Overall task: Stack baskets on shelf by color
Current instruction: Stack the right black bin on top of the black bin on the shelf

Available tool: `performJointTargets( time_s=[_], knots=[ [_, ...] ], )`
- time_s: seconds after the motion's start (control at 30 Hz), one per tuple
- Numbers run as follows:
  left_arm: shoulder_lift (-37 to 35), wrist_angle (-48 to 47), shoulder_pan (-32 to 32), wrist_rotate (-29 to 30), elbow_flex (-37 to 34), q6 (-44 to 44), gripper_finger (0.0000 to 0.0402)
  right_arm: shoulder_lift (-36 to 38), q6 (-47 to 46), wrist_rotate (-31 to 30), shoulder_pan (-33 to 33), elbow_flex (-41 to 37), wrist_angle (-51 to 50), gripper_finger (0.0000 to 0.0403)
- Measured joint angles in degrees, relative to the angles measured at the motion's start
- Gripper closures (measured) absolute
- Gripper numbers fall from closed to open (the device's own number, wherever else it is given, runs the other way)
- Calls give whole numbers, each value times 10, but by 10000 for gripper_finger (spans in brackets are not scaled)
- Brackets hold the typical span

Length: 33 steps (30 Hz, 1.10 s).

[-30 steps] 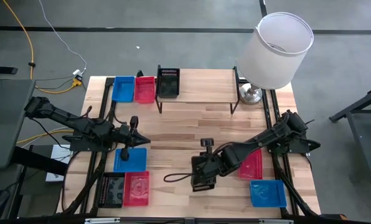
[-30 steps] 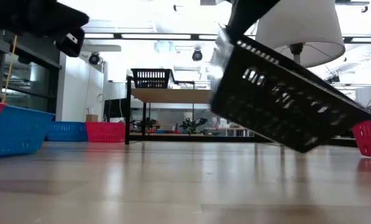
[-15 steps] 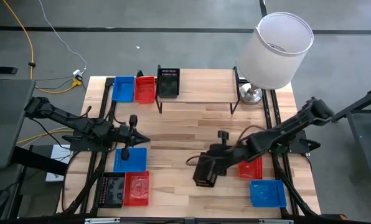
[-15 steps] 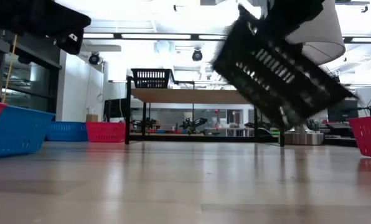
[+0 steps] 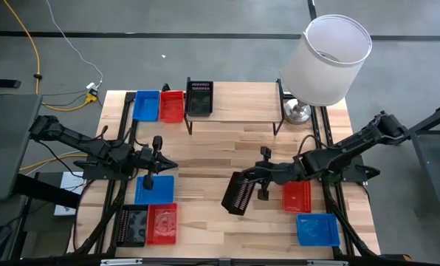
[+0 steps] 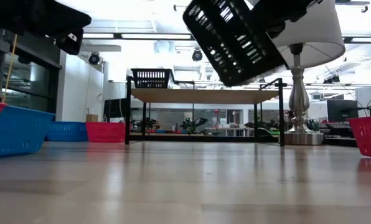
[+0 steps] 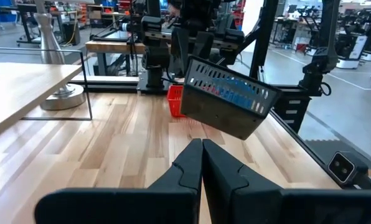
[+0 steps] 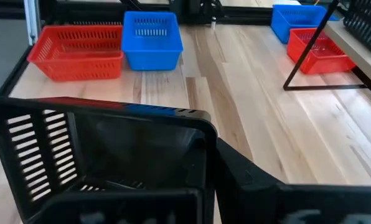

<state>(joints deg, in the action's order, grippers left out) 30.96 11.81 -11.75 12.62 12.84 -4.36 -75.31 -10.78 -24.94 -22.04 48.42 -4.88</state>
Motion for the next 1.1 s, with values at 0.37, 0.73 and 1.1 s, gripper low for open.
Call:
performJointTargets(
  time_s=[0.37,0.73,1.1],
  knots=[
    [0,0,0,0,0,0,402,0,51,5,3,0,63,403],
    [0,0,0,0,0,0,401,0,82,-13,3,0,95,403],
    [0,-7,0,0,0,-12,401,-1,99,-58,18,0,103,403]
  ],
)
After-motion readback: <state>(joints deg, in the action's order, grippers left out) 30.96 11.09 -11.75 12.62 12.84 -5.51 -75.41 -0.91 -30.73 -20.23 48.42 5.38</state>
